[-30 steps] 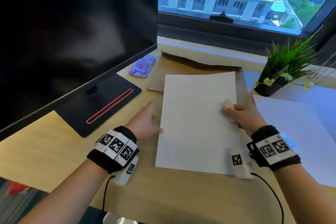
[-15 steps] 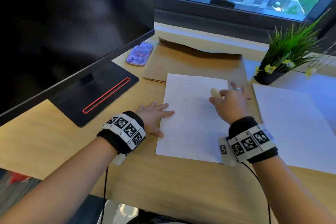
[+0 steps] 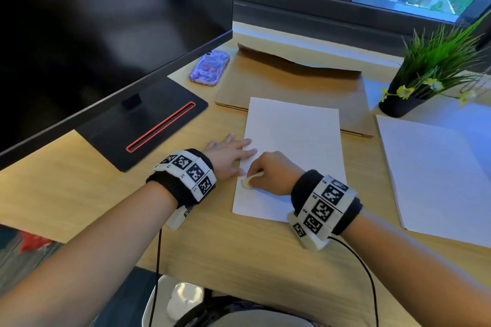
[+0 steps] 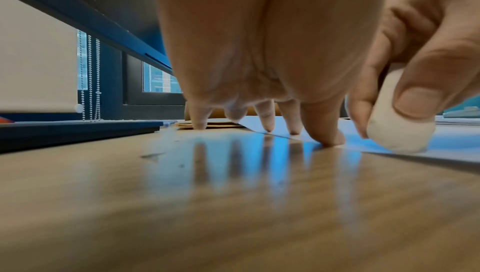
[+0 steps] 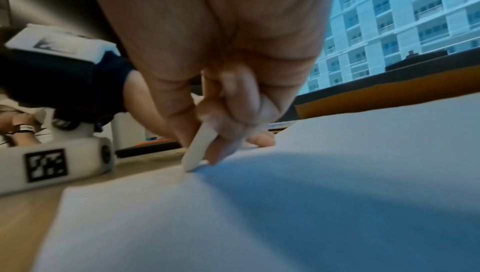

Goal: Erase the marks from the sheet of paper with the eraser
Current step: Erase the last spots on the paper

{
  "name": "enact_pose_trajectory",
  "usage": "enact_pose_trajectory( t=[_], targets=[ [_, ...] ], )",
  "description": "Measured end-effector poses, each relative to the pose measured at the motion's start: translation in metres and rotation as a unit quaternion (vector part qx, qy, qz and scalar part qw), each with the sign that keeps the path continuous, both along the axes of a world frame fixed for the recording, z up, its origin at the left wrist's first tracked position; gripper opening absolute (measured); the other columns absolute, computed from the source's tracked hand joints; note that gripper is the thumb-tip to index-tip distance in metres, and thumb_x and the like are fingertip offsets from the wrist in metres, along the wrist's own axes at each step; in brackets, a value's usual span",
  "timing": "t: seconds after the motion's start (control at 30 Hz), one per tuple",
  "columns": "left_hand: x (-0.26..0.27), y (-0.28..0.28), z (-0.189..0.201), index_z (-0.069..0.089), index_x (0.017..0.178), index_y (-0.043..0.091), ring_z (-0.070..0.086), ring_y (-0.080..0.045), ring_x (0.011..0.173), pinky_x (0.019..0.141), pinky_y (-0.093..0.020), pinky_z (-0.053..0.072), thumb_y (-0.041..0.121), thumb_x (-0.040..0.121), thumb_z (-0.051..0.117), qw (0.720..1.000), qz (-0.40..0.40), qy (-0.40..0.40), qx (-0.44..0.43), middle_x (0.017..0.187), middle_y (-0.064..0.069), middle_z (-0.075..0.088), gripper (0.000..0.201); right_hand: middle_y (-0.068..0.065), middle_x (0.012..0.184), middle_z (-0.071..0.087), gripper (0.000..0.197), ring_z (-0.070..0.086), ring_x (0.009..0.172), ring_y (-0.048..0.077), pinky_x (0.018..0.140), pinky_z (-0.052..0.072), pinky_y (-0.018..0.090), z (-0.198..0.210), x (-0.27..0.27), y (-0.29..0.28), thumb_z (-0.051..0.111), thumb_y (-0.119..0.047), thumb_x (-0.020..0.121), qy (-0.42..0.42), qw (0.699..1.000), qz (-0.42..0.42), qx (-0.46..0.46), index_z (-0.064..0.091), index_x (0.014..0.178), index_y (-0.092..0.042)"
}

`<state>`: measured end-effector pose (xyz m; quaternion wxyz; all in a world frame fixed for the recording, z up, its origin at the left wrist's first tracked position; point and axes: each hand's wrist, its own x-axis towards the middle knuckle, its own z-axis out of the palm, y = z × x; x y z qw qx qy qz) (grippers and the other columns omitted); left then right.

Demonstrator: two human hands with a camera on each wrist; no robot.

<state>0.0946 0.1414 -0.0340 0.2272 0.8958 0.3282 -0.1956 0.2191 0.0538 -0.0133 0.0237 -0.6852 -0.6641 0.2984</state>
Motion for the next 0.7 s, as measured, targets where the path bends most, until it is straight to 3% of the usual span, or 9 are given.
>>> enact_pose_trajectory(
  t=[0.17, 0.3, 0.37, 0.43, 0.5, 0.6, 0.7],
  targets=[
    [0.002, 0.002, 0.002, 0.022, 0.148, 0.033, -0.008, -0.017, 0.146, 0.116, -0.049, -0.005, 0.036, 0.095, 0.05, 0.998, -0.017, -0.019, 0.049, 0.158, 0.012, 0.003, 0.06, 0.011, 0.107, 0.067, 0.027, 0.06, 0.094, 0.023, 0.082, 0.047, 0.028, -0.01, -0.007, -0.005, 0.054, -0.02, 0.09, 0.001, 0.999, -0.035, 0.024, 0.067, 0.112, -0.01],
    [0.008, 0.005, 0.003, 0.031, 0.144, 0.033, 0.027, -0.016, 0.137, 0.115, -0.047, 0.01, 0.042, 0.089, 0.057, 0.994, -0.033, -0.043, 0.092, 0.149, 0.005, 0.027, 0.061, 0.005, 0.104, 0.065, 0.025, 0.052, 0.087, 0.014, 0.073, 0.036, 0.02, -0.008, -0.002, -0.004, 0.057, -0.021, 0.089, 0.017, 0.999, -0.037, 0.013, 0.068, 0.11, -0.012],
    [0.012, 0.006, 0.003, 0.035, 0.141, 0.035, 0.035, -0.018, 0.129, 0.112, -0.042, 0.017, 0.047, 0.087, 0.058, 0.992, -0.044, -0.048, 0.11, 0.141, 0.001, 0.033, 0.061, 0.0, 0.099, 0.058, 0.022, 0.048, 0.087, 0.01, 0.068, 0.034, 0.018, -0.005, 0.001, -0.005, 0.059, -0.021, 0.088, 0.016, 0.999, -0.029, 0.002, 0.068, 0.108, -0.016],
    [0.016, 0.009, 0.003, 0.039, 0.138, 0.03, 0.027, -0.02, 0.136, 0.114, -0.041, 0.015, 0.045, 0.084, 0.062, 0.992, -0.054, -0.06, 0.101, 0.144, -0.002, 0.032, 0.061, -0.002, 0.096, 0.055, 0.02, 0.047, 0.086, 0.009, 0.063, 0.033, 0.016, -0.005, 0.003, -0.006, 0.062, -0.021, 0.087, 0.022, 0.999, -0.029, 0.001, 0.068, 0.105, -0.017],
    [0.02, 0.012, 0.002, 0.037, 0.14, 0.025, 0.005, -0.021, 0.145, 0.117, -0.046, 0.005, 0.042, 0.084, 0.065, 0.995, -0.058, -0.057, 0.066, 0.156, -0.001, 0.016, 0.065, 0.0, 0.097, 0.058, 0.019, 0.048, 0.085, 0.009, 0.058, 0.034, 0.012, -0.006, 0.004, -0.007, 0.065, -0.021, 0.085, 0.048, 0.997, -0.054, 0.013, 0.068, 0.103, -0.015],
    [0.023, 0.016, 0.001, 0.008, 0.151, 0.026, -0.006, -0.022, 0.146, 0.117, -0.049, 0.001, 0.045, 0.087, 0.059, 0.998, -0.061, 0.007, 0.034, 0.159, 0.0, -0.009, 0.084, 0.004, 0.104, 0.062, 0.019, 0.049, 0.088, 0.01, 0.063, 0.034, 0.017, -0.008, 0.001, -0.011, 0.067, -0.022, 0.085, 0.064, 0.994, -0.084, 0.035, 0.068, 0.102, -0.014],
    [0.025, 0.017, 0.001, -0.004, 0.151, 0.026, -0.007, -0.021, 0.146, 0.116, -0.052, 0.003, 0.049, 0.089, 0.054, 0.996, -0.069, 0.044, 0.043, 0.158, 0.0, -0.015, 0.088, 0.003, 0.103, 0.063, 0.02, 0.051, 0.088, 0.009, 0.063, 0.033, 0.017, -0.01, -0.007, -0.023, 0.064, -0.021, 0.086, 0.057, 0.997, -0.045, 0.017, 0.068, 0.104, -0.013]
  ],
)
